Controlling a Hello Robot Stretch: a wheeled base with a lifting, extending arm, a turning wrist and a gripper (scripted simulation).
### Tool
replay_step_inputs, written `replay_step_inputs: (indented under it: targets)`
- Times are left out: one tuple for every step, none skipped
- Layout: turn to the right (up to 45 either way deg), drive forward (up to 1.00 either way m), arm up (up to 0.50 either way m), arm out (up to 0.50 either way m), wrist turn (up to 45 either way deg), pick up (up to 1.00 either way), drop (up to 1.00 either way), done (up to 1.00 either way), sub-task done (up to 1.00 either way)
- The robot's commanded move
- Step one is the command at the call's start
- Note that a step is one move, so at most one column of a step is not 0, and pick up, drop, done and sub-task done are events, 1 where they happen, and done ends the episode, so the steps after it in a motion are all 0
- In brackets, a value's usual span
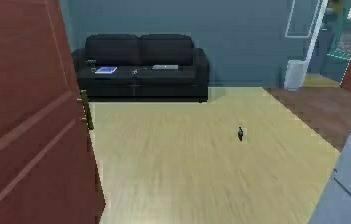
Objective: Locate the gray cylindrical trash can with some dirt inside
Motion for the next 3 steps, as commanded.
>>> replay_step_inputs:
  targets:
    - [-12.0,0.00,0.00,0.00,0.0,0.00,0.00,0.00,0.00]
    - [0.0,0.45,0.00,0.00,0.0,0.00,0.00,0.00,0.00]
    - [45.0,0.00,0.00,0.00,0.0,0.00,0.00,0.00,0.00]
